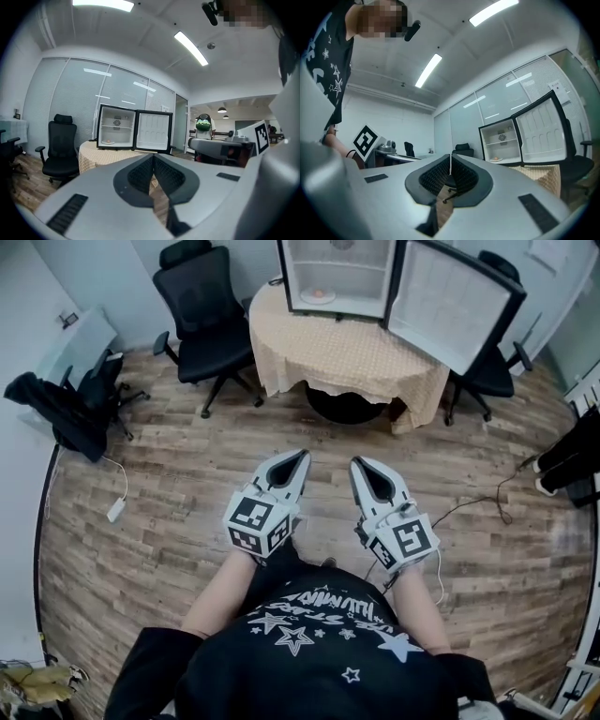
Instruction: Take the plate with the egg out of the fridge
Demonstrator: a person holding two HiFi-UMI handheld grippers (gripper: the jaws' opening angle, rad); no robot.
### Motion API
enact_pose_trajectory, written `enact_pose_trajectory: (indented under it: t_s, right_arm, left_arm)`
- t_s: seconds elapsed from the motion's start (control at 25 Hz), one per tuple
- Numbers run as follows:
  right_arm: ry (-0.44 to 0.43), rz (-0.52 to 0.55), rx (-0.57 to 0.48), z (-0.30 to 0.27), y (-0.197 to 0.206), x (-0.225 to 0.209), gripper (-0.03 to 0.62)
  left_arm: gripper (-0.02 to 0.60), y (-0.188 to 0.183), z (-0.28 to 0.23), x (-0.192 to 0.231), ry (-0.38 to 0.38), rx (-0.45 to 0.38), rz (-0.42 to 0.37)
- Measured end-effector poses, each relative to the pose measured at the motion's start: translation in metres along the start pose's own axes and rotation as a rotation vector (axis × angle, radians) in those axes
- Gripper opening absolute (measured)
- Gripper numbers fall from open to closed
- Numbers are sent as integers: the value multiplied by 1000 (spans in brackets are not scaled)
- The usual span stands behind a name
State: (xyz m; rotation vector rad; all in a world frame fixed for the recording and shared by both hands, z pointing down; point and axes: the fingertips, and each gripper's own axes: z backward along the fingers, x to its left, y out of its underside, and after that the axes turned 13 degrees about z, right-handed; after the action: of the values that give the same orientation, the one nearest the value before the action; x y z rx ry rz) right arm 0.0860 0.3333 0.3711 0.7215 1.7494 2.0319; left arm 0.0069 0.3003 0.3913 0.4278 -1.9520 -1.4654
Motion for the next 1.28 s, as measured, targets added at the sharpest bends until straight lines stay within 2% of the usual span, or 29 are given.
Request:
enact_pose_trajectory:
  t_s: [0.16,0.28,0.56,0.68,0.8,1.12,1.28]
  right_arm:
    - [42,-33,22,-6,12,-10,28]
    - [99,-52,51,-8,22,-26,28]
    - [169,-134,96,-15,43,-60,28]
    - [214,-180,107,-26,48,-79,28]
    - [220,-192,115,-48,53,-94,28]
    - [223,-219,148,-131,64,-121,28]
    - [200,-211,179,-169,70,-120,28]
  left_arm:
    - [5,6,2,12,-1,1,-4]
    - [6,2,-2,13,52,-20,39]
    - [6,1,-38,34,109,-17,103]
    - [5,-7,-59,37,154,-7,79]
    - [6,-19,-80,46,174,-2,39]
    - [6,-38,-117,121,139,38,57]
    - [5,-49,-128,155,139,47,63]
